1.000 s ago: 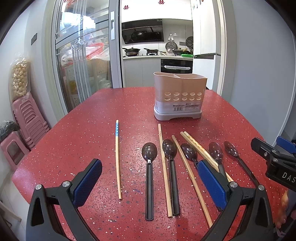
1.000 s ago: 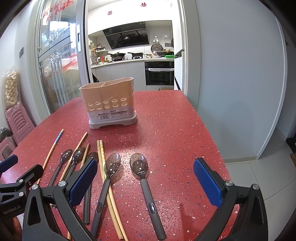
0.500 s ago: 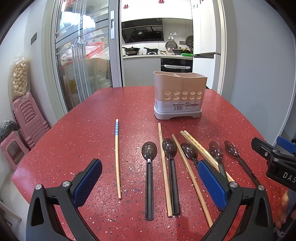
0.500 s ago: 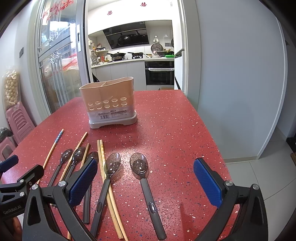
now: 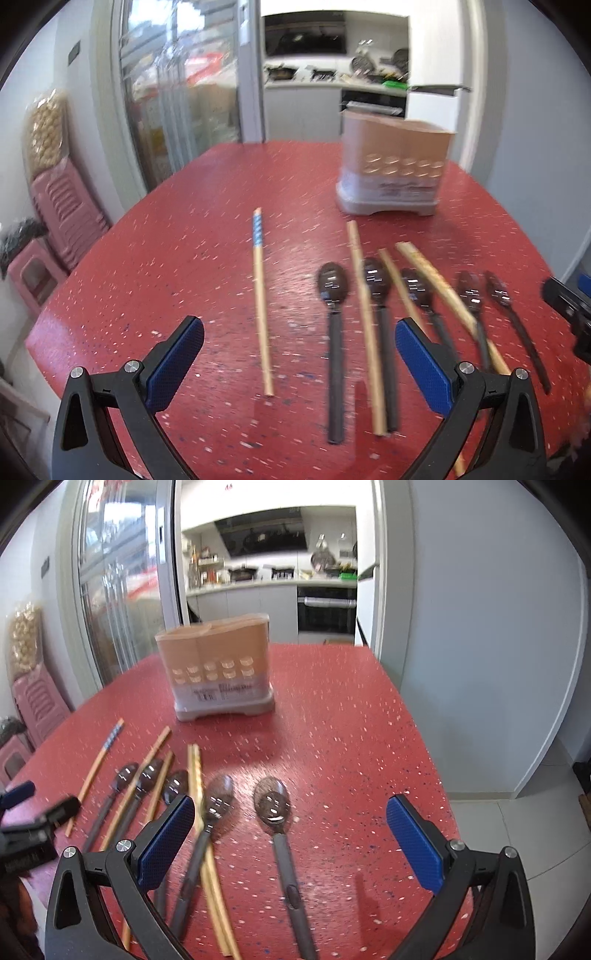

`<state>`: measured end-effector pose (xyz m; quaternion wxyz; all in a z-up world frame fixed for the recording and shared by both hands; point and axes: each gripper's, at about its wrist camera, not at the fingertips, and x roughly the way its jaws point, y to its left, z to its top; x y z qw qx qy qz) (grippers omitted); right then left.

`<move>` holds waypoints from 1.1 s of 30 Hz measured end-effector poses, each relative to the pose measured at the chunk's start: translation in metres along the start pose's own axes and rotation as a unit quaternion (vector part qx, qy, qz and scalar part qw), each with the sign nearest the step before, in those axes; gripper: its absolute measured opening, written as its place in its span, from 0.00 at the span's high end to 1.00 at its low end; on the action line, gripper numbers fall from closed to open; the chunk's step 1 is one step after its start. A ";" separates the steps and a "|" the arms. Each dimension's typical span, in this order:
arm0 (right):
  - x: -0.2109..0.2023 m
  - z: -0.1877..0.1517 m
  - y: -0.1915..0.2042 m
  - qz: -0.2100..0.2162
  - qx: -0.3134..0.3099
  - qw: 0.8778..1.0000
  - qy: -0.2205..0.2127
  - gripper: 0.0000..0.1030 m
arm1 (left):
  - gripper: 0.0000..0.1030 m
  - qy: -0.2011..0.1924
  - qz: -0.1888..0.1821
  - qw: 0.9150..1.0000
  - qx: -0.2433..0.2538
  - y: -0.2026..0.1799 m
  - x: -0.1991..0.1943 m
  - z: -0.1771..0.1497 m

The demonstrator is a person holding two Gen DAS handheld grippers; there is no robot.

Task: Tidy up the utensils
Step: 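Grasp the blue-patterned chopstick with the left tool while the right tool grasps a brown spoon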

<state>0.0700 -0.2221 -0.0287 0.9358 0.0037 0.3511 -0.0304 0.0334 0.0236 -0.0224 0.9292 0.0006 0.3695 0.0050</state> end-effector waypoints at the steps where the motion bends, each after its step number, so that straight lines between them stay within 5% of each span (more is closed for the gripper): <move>1: 0.003 0.001 -0.002 -0.003 -0.005 1.000 0.010 0.00 | 0.00 0.013 -0.004 1.000 -0.005 0.006 0.006 0.004; 11: 0.042 0.011 -0.016 0.032 -0.025 0.988 0.149 0.01 | 0.00 0.095 -0.006 0.995 -0.037 0.047 0.070 0.041; 16: 0.060 0.015 -0.010 0.047 -0.049 0.977 0.201 0.09 | 0.00 0.131 -0.006 0.991 -0.030 0.048 0.098 0.058; 21: 0.084 0.014 -0.001 0.064 -0.054 0.959 0.269 0.33 | 0.00 0.163 -0.009 0.986 -0.013 0.044 0.119 0.068; 33: 0.104 0.018 0.028 0.064 -0.115 0.940 0.314 0.50 | 0.06 0.211 -0.012 0.977 -0.005 0.038 0.158 0.096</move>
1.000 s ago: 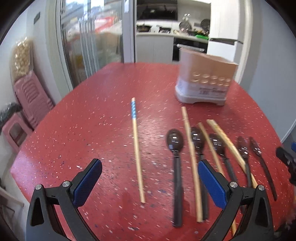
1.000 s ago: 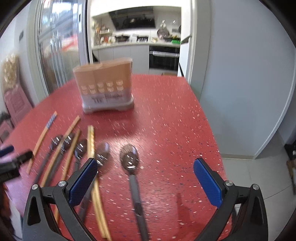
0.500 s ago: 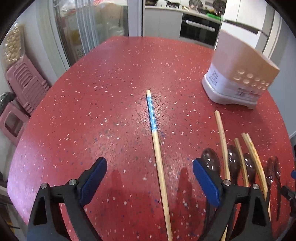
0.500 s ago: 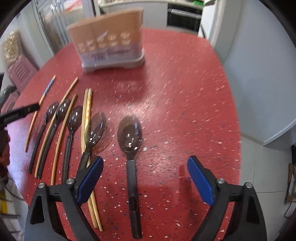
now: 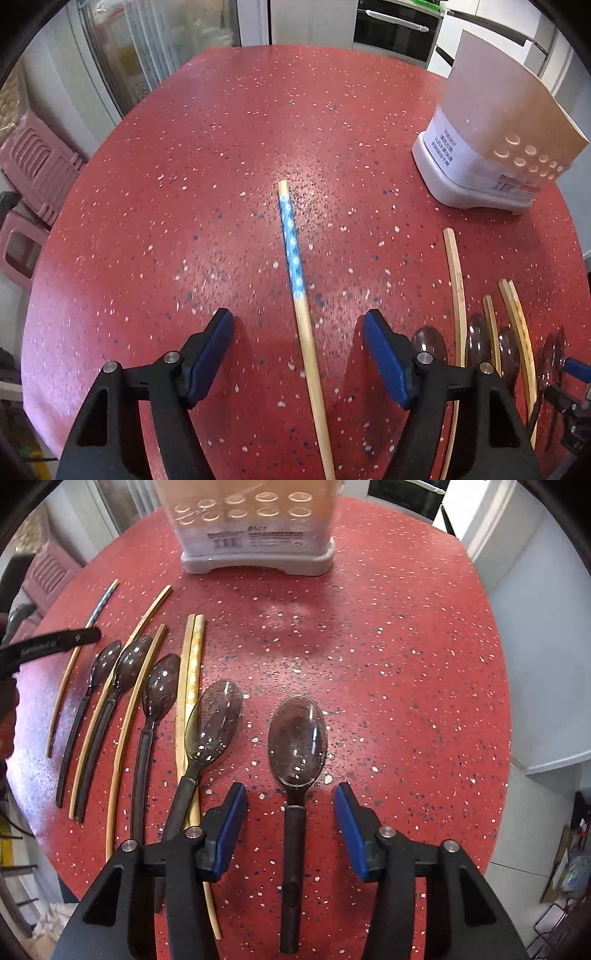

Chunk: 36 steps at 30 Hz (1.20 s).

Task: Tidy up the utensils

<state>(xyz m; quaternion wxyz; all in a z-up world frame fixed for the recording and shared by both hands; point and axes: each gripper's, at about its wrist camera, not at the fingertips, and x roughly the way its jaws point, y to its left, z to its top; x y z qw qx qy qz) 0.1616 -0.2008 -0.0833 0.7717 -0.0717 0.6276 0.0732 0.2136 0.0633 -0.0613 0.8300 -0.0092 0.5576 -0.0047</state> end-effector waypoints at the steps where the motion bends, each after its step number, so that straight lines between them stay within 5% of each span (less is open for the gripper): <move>1: 0.001 0.002 0.000 0.000 -0.002 1.000 0.004 0.50 | 0.06 0.004 0.000 1.000 0.001 0.000 0.002 0.004; 3: 0.003 0.005 0.000 0.001 -0.003 1.000 0.010 0.54 | 0.08 0.013 -0.003 1.000 0.005 -0.001 0.005 0.013; 9: 0.004 0.019 -0.005 0.002 0.003 1.000 0.026 0.76 | 0.37 0.029 -0.015 0.999 0.036 -0.017 0.001 0.033; 11: 0.001 0.020 -0.012 0.005 0.007 1.000 0.030 0.88 | 0.64 0.028 -0.012 0.999 0.042 -0.028 0.006 0.035; 17: -0.002 0.021 -0.030 0.039 0.005 0.999 0.015 0.88 | 0.65 0.007 -0.026 1.000 0.012 -0.023 0.000 0.031; 26: -0.055 0.029 -0.059 0.102 0.010 0.991 -0.083 0.88 | 0.65 -0.087 -0.087 0.992 -0.031 -0.004 -0.063 0.013; 36: -0.127 0.071 -0.085 0.137 0.030 0.971 -0.192 0.88 | 0.65 -0.211 -0.169 0.962 -0.038 -0.028 -0.163 0.060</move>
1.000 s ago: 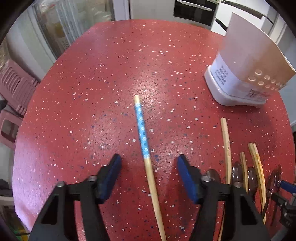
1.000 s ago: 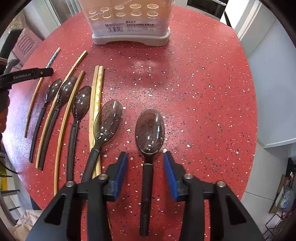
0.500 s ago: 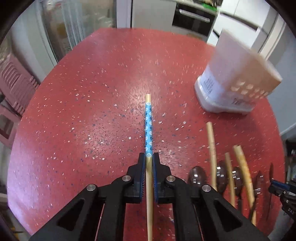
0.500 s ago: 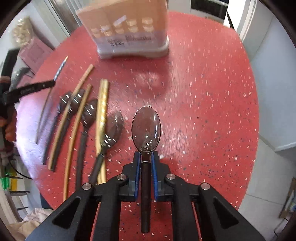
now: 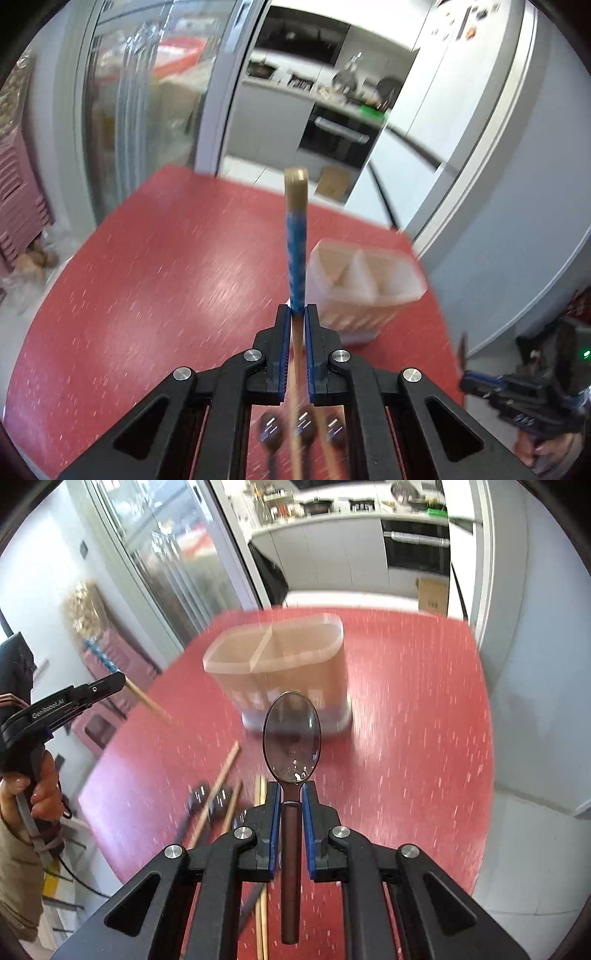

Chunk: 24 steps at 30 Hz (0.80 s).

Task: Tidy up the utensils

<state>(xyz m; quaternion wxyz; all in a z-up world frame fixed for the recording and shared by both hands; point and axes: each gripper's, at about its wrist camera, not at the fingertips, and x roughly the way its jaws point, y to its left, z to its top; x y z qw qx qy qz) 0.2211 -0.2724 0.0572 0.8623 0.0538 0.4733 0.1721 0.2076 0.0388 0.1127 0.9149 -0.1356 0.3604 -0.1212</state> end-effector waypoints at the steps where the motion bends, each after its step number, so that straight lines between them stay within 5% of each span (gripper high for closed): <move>1: -0.005 0.007 0.001 0.001 -0.001 1.000 -0.007 0.88 | 0.65 -0.007 -0.005 1.000 0.002 -0.005 -0.004 0.006; 13: -0.006 0.084 0.026 0.003 -0.009 0.997 -0.071 0.88 | 0.65 -0.062 -0.009 0.996 0.060 -0.048 -0.004 0.084; 20: 0.009 0.072 0.032 0.020 0.002 0.998 -0.062 0.88 | 0.65 -0.039 0.056 0.995 0.068 -0.024 0.006 0.053; 24: 0.013 0.051 0.032 0.032 0.004 0.999 -0.040 0.88 | 0.65 0.021 0.131 0.991 0.022 0.040 0.022 0.020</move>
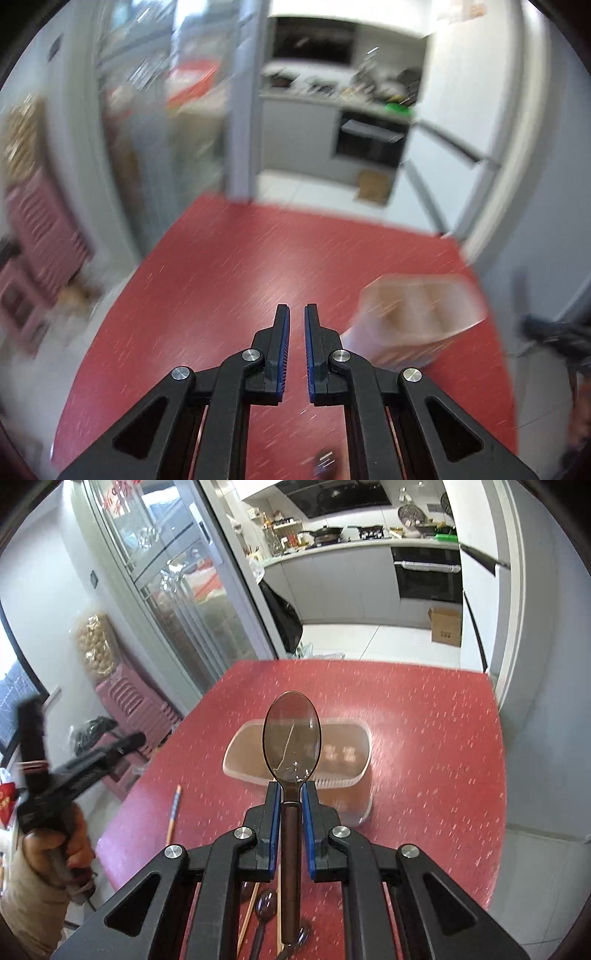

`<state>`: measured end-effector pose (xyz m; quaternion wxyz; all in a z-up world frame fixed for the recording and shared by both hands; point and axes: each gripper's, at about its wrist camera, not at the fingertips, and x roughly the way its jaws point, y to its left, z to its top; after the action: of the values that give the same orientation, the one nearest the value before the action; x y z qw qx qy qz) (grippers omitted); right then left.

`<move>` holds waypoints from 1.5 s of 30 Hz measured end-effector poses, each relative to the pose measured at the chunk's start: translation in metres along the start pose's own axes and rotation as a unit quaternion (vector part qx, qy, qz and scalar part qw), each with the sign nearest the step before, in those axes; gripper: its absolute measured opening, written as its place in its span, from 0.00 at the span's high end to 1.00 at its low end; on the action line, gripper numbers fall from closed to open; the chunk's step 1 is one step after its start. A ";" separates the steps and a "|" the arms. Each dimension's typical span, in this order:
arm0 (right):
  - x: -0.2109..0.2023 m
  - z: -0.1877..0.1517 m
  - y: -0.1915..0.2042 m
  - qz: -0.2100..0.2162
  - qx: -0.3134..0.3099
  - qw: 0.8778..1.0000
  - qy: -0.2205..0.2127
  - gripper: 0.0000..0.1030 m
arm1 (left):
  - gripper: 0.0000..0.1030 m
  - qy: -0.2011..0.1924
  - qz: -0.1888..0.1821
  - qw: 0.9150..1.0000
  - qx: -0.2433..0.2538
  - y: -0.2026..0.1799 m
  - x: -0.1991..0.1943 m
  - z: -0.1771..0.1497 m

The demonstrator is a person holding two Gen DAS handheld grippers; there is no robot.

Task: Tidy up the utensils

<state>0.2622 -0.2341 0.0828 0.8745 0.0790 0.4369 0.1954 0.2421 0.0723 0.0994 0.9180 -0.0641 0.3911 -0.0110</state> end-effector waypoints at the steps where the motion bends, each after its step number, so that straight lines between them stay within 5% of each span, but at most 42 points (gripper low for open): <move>1: 0.001 -0.003 0.001 0.002 0.000 1.000 0.004 0.88 | 0.65 0.019 0.010 1.000 -0.020 0.016 0.008 -0.010; 9: 0.018 -0.036 0.013 0.027 -0.005 0.999 0.043 0.88 | 0.62 0.119 0.087 0.981 -0.125 0.122 0.048 -0.090; 10: 0.020 -0.039 0.015 0.028 -0.006 0.998 0.047 0.88 | 0.22 0.123 0.099 0.979 -0.126 0.129 0.051 -0.098; 11: 0.021 -0.041 0.017 0.029 -0.006 0.998 0.050 0.88 | 0.00 0.129 0.116 0.977 -0.124 0.133 0.053 -0.103; 15: 0.025 -0.050 0.023 0.034 -0.008 0.998 0.059 0.88 | 0.00 0.126 0.172 0.971 -0.111 0.151 0.070 -0.121; 21: 0.030 -0.056 0.025 0.038 -0.003 0.997 0.068 0.88 | 0.00 0.160 0.205 0.956 -0.139 0.182 0.100 -0.139; 28: 0.030 -0.060 0.028 0.041 0.004 0.997 0.072 0.88 | 0.01 0.168 0.185 0.948 -0.197 0.216 0.100 -0.156; 36: 0.036 -0.062 0.024 0.048 0.014 0.996 0.076 0.88 | 0.01 0.119 0.232 0.938 -0.228 0.242 0.067 -0.168; 39: 0.039 -0.063 0.025 0.052 0.015 0.995 0.078 0.88 | 0.01 0.151 0.211 0.933 -0.249 0.258 0.072 -0.179; 45: 0.043 -0.063 0.032 0.058 0.009 0.995 0.083 0.88 | 0.07 0.154 0.205 0.943 -0.213 0.249 0.080 -0.171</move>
<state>0.2273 -0.1894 0.0230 0.8217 0.0957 0.5040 0.2482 0.1670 0.2951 -0.1062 0.7939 -0.1736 0.5258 0.2512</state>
